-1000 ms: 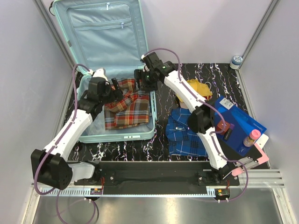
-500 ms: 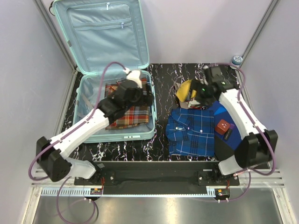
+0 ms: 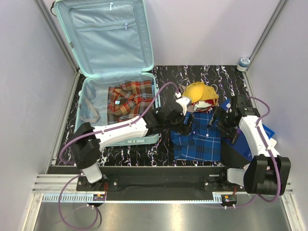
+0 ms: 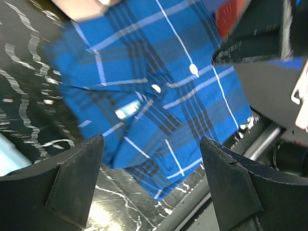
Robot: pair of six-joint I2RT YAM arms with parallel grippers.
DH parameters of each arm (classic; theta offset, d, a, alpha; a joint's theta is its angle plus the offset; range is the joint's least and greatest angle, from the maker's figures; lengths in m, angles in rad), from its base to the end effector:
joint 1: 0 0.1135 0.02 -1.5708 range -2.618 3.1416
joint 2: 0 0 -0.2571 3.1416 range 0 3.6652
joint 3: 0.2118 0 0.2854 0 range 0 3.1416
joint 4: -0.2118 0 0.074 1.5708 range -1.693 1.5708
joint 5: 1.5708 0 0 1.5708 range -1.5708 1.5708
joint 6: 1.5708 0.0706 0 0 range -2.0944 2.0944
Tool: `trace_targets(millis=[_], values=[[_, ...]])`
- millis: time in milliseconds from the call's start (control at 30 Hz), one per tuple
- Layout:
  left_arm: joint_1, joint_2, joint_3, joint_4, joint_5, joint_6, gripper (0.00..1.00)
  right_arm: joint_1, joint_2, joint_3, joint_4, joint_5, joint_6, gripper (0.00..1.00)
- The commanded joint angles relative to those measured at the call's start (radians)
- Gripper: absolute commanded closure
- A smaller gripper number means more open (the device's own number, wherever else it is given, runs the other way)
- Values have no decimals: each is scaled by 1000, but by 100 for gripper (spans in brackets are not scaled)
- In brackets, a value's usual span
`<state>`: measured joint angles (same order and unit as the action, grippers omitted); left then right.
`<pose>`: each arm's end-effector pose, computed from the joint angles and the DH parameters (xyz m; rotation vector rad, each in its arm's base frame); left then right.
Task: Pack the luggage
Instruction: Pick up the clothes at the center of the board.
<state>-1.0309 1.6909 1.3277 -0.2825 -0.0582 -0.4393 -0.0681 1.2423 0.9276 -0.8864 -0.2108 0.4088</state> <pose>0.2340 -0.3825 0.2388 0.6438 2.2281 -0.7254 0.2730 -0.0038 0.1942 0.6051 2.7229 0.3791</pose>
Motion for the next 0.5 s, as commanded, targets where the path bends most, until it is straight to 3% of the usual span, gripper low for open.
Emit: trace_targets(millis=[0,467], values=[[-8,32,47,91,52,-16,15,2,-9,-19,18,43,18,11],[-11,161,-2,160,103,-30,15,-13,129,-85,207,166,100,3]])
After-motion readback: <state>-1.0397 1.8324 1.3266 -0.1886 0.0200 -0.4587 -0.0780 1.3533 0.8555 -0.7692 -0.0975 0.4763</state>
